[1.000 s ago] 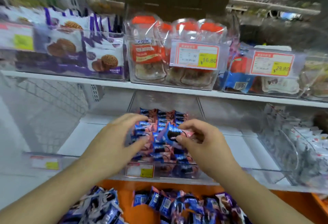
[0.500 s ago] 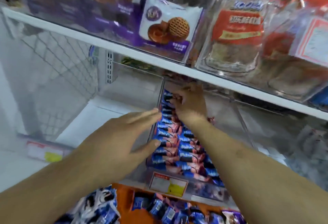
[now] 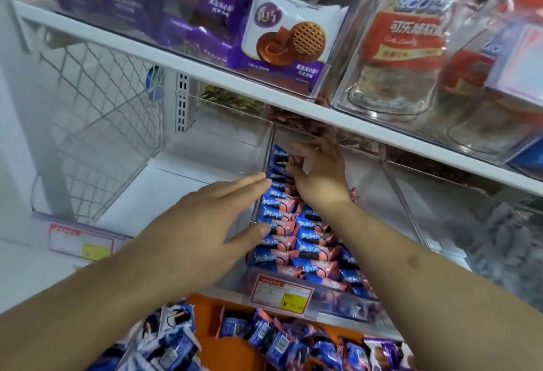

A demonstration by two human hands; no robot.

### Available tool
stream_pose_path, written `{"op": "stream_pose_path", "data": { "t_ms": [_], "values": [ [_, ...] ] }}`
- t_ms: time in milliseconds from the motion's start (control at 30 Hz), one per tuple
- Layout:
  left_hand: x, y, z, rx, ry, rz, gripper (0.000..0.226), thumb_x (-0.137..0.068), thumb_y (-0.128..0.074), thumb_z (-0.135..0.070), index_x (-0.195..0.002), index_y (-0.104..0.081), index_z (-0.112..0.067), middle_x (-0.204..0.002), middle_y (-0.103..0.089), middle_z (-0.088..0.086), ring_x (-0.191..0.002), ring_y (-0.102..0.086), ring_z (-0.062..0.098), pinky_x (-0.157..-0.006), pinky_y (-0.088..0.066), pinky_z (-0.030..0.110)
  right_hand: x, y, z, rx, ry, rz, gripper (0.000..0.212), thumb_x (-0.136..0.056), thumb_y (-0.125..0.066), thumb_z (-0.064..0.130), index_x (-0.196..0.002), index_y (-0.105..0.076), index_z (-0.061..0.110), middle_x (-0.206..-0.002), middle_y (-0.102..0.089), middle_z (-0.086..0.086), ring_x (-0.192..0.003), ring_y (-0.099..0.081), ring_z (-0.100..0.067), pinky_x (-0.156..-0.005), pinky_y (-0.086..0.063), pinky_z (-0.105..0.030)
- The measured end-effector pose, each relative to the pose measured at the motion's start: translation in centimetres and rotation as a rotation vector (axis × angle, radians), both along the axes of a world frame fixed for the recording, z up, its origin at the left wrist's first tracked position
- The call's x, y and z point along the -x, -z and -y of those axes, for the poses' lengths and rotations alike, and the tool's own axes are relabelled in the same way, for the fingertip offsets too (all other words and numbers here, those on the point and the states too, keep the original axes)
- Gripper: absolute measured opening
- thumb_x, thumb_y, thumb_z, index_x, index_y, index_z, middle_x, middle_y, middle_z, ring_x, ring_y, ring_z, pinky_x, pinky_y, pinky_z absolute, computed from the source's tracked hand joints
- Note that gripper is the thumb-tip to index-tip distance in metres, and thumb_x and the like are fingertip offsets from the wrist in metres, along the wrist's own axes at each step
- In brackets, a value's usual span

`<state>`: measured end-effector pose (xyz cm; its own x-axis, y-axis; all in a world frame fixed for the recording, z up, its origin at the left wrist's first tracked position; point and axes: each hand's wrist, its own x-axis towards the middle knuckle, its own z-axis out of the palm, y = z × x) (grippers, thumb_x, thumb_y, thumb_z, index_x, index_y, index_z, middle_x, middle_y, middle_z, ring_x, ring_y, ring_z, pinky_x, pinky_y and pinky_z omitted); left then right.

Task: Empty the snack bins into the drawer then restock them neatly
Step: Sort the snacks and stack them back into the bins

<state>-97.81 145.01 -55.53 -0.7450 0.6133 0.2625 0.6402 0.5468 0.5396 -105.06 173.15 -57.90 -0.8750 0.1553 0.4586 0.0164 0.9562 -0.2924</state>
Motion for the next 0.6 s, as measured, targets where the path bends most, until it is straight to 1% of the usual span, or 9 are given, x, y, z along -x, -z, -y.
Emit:
{"op": "stream_pose_path", "data": {
  "t_ms": [100,167,200,233,300,367,467,533,600],
  "values": [
    [-0.6,-0.6,0.0,0.000,-0.003,0.014,0.069,-0.096,-0.034,-0.071,-0.159,-0.009,-0.058,-0.160,-0.003,-0.045,-0.147,-0.004,-0.020,-0.116,-0.009,0.012,-2.3,-0.6,0.1,-0.011,-0.038,-0.044,0.043,-0.092,-0.078,0.028,-0.134,-0.069,0.026,-0.131,-0.056,-0.005,-0.132,-0.040,-0.028,-0.109,-0.031,-0.029],
    [-1.3,-1.1,-0.2,-0.015,-0.005,-0.010,0.068,-0.096,-0.037,-0.070,-0.159,-0.012,-0.058,-0.160,-0.005,-0.044,-0.148,-0.007,-0.017,-0.117,-0.012,0.016,-4.6,-1.3,0.6,-0.002,-0.070,-0.098,0.041,-0.090,-0.079,0.027,-0.130,-0.071,0.022,-0.127,-0.061,-0.008,-0.127,-0.047,-0.033,-0.107,-0.037,-0.034],
    [-1.8,-1.5,-0.3,-0.028,-0.001,-0.031,0.067,-0.096,-0.039,-0.069,-0.158,-0.017,-0.057,-0.159,-0.009,-0.045,-0.147,-0.010,-0.017,-0.117,-0.015,0.018,-6.0,-1.8,0.9,0.010,-0.080,-0.094,0.041,-0.090,-0.078,0.029,-0.130,-0.071,0.024,-0.125,-0.061,-0.008,-0.125,-0.049,-0.031,-0.107,-0.042,-0.037],
    [-2.4,-2.2,-0.3,-0.049,0.007,-0.042,0.064,-0.095,-0.040,-0.068,-0.156,-0.024,-0.058,-0.156,-0.016,-0.046,-0.143,-0.016,-0.020,-0.116,-0.020,0.018,-7.6,-2.4,1.3,0.034,-0.092,-0.069,0.041,-0.091,-0.077,0.032,-0.132,-0.070,0.028,-0.125,-0.061,-0.005,-0.124,-0.050,-0.027,-0.108,-0.043,-0.036],
    [-3.9,-3.6,-0.4,-0.104,0.046,-0.015,0.050,-0.092,-0.044,-0.067,-0.142,-0.040,-0.064,-0.139,-0.034,-0.053,-0.128,-0.029,-0.029,-0.104,-0.032,0.013,-11.7,-3.5,2.3,0.128,-0.122,-0.015,0.044,-0.092,-0.077,0.034,-0.135,-0.067,0.032,-0.127,-0.057,0.001,-0.124,-0.051,-0.017,-0.109,-0.040,-0.022],
    [-5.7,-4.7,-0.6,-0.134,0.100,0.064,0.042,-0.085,-0.047,-0.071,-0.127,-0.051,-0.068,-0.126,-0.046,-0.055,-0.115,-0.039,-0.031,-0.088,-0.038,0.009,-16.3,-4.4,3.3,0.221,-0.164,0.003,0.045,-0.092,-0.080,0.030,-0.135,-0.066,0.030,-0.127,-0.052,0.006,-0.121,-0.052,-0.008,-0.104,-0.038,-0.012],
    [-8.7,-5.3,-1.6,-0.126,0.213,0.216,0.042,-0.078,-0.054,-0.073,-0.117,-0.062,-0.061,-0.117,-0.058,-0.045,-0.102,-0.060,-0.014,-0.080,-0.048,0.016,-23.1,-4.2,4.2,0.316,-0.272,0.044,0.041,-0.091,-0.081,0.022,-0.130,-0.069,0.023,-0.123,-0.056,0.005,-0.114,-0.054,0.000,-0.098,-0.039,-0.010],
    [-10.4,-4.6,-2.7,-0.031,0.273,0.282,0.030,-0.085,-0.063,-0.064,-0.111,-0.068,-0.051,-0.111,-0.066,-0.034,-0.099,-0.064,-0.007,-0.082,-0.051,0.019,-27.0,-2.7,3.6,0.334,-0.313,0.136,0.038,-0.090,-0.081,0.022,-0.127,-0.070,0.023,-0.115,-0.059,0.005,-0.106,-0.057,-0.001,-0.091,-0.042,-0.012],
    [-11.7,-2.0,-4.0,0.092,0.299,0.304,0.022,-0.091,-0.069,-0.054,-0.110,-0.069,-0.044,-0.107,-0.069,-0.025,-0.098,-0.063,-0.006,-0.083,-0.050,0.019,-30.0,0.3,1.7,0.287,-0.284,0.303,0.039,-0.091,-0.079,0.030,-0.128,-0.070,0.024,-0.112,-0.059,0.008,-0.101,-0.057,-0.005,-0.089,-0.043,-0.014]
  ]
}}
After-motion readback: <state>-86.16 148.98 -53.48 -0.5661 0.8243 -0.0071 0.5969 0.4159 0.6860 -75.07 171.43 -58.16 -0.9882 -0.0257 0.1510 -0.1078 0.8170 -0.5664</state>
